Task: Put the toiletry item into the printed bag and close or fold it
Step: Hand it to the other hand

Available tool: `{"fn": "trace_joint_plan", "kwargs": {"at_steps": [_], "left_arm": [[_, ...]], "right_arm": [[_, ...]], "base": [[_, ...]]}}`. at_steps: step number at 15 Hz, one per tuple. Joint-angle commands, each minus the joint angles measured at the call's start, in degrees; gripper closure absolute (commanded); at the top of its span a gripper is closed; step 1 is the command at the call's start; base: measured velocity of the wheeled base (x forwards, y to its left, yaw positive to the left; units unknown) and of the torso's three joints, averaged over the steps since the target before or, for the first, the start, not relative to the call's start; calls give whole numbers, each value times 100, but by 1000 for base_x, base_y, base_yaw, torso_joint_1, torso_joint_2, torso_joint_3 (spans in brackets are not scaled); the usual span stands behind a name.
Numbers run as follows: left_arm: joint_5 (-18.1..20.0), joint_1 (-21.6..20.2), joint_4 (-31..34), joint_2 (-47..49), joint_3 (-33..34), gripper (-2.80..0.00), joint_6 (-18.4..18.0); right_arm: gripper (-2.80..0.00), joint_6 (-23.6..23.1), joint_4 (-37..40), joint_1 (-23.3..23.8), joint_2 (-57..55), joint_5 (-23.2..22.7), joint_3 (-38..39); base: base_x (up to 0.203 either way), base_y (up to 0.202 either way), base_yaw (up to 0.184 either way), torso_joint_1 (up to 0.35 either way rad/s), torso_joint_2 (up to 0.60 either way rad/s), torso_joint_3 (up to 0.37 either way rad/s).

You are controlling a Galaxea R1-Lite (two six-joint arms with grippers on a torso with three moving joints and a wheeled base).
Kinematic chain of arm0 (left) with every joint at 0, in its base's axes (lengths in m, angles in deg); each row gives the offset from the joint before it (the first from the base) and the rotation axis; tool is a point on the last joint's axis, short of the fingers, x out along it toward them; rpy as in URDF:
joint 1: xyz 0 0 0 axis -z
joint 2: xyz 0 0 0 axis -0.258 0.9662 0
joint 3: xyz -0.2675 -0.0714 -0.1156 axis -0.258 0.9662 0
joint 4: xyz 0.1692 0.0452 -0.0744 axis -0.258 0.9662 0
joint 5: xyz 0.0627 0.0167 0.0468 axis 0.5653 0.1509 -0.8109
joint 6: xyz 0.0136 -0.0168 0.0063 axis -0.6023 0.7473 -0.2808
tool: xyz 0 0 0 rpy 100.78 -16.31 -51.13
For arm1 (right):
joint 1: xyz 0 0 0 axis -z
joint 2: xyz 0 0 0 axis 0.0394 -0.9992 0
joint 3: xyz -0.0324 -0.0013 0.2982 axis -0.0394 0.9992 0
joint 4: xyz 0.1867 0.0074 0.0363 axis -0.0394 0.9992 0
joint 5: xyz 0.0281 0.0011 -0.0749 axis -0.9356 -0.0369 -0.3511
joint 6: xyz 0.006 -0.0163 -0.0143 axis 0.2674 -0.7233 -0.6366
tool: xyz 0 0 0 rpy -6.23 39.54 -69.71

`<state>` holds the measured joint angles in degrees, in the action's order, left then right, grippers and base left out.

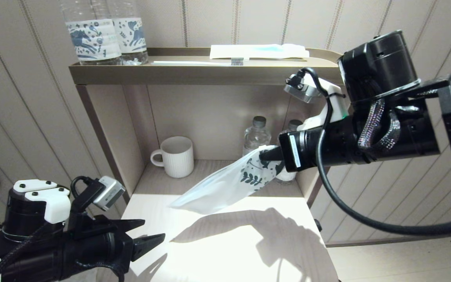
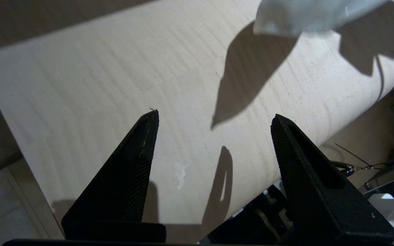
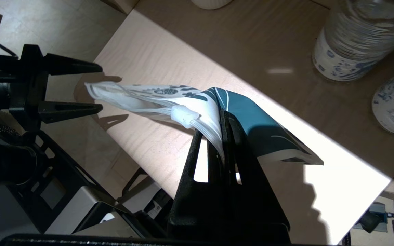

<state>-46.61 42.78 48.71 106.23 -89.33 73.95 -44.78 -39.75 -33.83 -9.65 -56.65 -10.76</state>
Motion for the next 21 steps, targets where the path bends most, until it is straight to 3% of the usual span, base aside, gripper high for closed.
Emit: {"fn": "trace_joint_plan", "kwargs": {"at_steps": [1,3,6,9,21], "left_arm": [[20,3,-161,-66,9,-280,4],[237,3,-511,-96,56,-280,8],[1055,3,-784,-222,242,-280,-19],[1538,3,-792,-327,382,-280,-217],[1832,3,-805,-255,107,-280,-242]], "right_arm": [[0,12,22,-169,-78,-9,-19],[0,20,24,-239,-208,-29,-100],[0,40,24,-241,-306,-262,-234],[0,40,24,-206,-314,-536,-340],[0,84,79,-223,-322,-1496,-254]], "base": [[0,0,0,0,0,0],[0,0,0,0,0,0],[0,0,0,0,0,0],[0,0,0,0,0,0],[0,0,0,0,0,0]]}}
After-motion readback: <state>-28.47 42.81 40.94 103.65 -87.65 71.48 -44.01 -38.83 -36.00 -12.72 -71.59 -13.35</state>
